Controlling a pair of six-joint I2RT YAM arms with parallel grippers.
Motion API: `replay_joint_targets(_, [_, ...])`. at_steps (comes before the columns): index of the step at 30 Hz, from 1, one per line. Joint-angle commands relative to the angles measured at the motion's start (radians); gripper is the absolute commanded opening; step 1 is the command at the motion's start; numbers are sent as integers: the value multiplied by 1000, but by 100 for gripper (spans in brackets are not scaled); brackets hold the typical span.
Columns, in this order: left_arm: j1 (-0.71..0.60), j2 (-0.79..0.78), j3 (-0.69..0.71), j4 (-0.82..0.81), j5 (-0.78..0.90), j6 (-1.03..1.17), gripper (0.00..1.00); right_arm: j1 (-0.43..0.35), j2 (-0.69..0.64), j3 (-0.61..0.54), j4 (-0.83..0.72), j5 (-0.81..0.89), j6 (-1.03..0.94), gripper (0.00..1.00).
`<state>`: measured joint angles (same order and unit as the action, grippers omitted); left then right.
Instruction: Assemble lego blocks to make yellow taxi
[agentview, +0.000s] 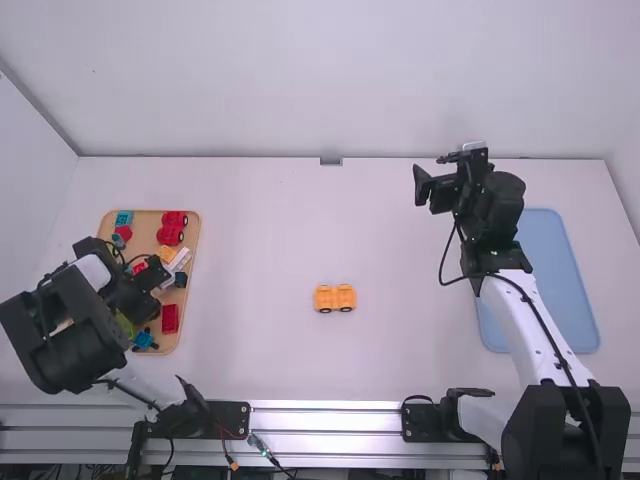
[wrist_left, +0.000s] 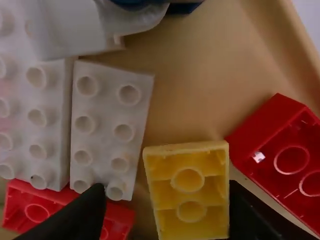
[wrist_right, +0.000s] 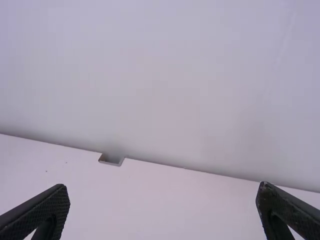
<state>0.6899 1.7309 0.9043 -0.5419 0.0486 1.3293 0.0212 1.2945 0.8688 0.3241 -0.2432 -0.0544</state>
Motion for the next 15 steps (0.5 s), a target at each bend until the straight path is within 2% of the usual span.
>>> replay_joint_targets(1, [2,56,-21,1,-27,6,63,-2,-14,34,10,4,6,99])
replay_joint_targets(7, [-10,56,-15,-8,-68,0,56,19,-14,34,14,4,6,99])
replay_joint_targets(10, [-11,56,-5,-24,-65,-60,69,15,-14,34,18,4,6,99])
replay_joint_targets(13, [-16,55,18,-27,-65,-127,77,11,-13,34,28,3,6,99])
replay_joint_targets(15, [-17,55,46,-40,-66,-155,77,17,-13,34,40,4,6,99])
